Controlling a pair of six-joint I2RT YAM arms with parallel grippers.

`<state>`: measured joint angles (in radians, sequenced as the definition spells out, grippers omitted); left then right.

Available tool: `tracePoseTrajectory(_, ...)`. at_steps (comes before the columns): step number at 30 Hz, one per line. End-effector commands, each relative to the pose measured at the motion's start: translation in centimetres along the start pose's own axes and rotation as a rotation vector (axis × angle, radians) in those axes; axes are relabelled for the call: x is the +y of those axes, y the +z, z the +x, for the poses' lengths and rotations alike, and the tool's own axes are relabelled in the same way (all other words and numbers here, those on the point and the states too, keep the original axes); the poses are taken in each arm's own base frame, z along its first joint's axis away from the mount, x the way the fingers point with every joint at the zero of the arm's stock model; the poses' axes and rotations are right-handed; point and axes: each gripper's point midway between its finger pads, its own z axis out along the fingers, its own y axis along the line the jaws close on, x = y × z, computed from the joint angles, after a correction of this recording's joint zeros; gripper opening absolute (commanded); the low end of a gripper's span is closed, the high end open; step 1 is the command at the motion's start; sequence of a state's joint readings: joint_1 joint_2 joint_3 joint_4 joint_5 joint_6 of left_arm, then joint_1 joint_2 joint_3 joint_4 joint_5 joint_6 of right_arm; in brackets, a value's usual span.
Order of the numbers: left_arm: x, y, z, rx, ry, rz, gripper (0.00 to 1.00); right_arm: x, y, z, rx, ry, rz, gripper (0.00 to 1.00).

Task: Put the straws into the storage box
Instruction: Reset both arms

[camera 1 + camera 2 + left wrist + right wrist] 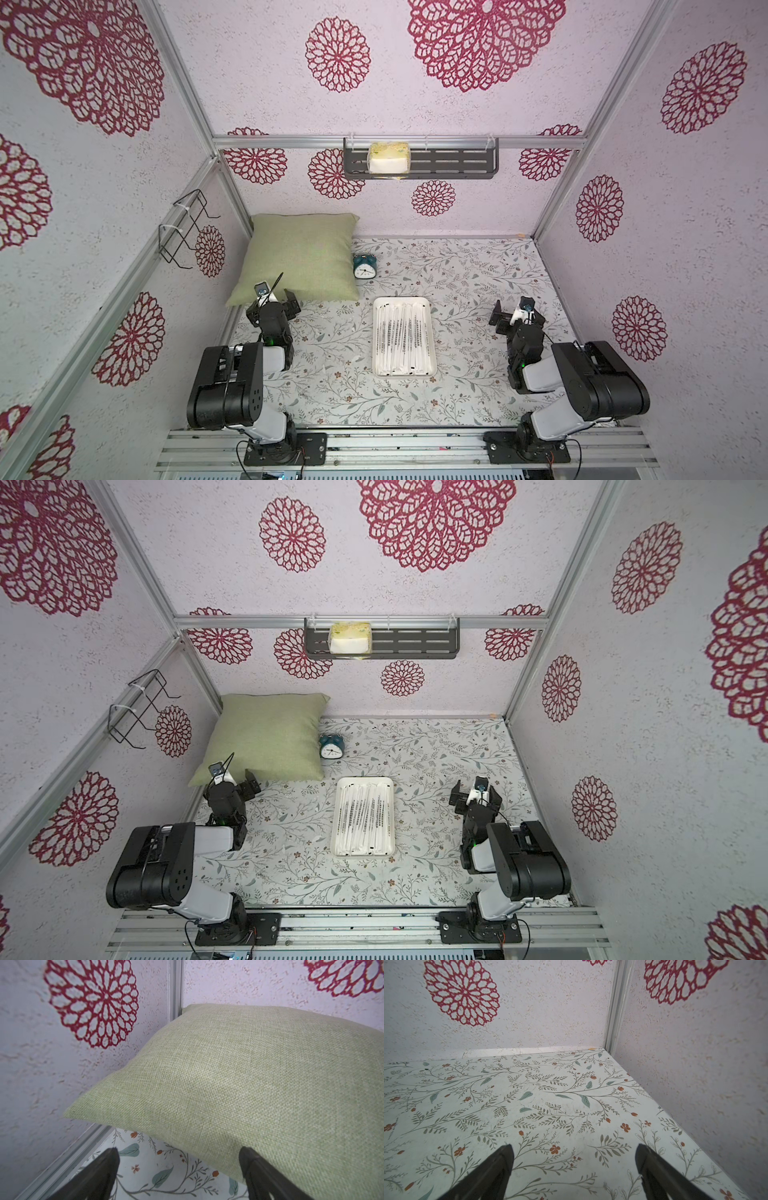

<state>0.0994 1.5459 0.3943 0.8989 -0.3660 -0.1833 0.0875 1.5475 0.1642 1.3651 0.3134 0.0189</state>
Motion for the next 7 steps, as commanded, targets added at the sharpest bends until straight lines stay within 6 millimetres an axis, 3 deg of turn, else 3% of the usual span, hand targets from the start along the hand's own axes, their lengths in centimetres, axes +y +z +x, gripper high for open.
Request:
tracePoseTrajectory(1,-0.21,0.16,-0.49,-0.015,0.01,-0.005,0.98,0.08,0.22,-1.79,-0.061,0.031,-0.002,0.99)
tracePoseTrajectory(7,-0.2,-0.32,-0.67,-0.038,0.033,-0.05,0.98,0.09,0.23,-1.77,-0.059,0.031,-0.002,0.99)
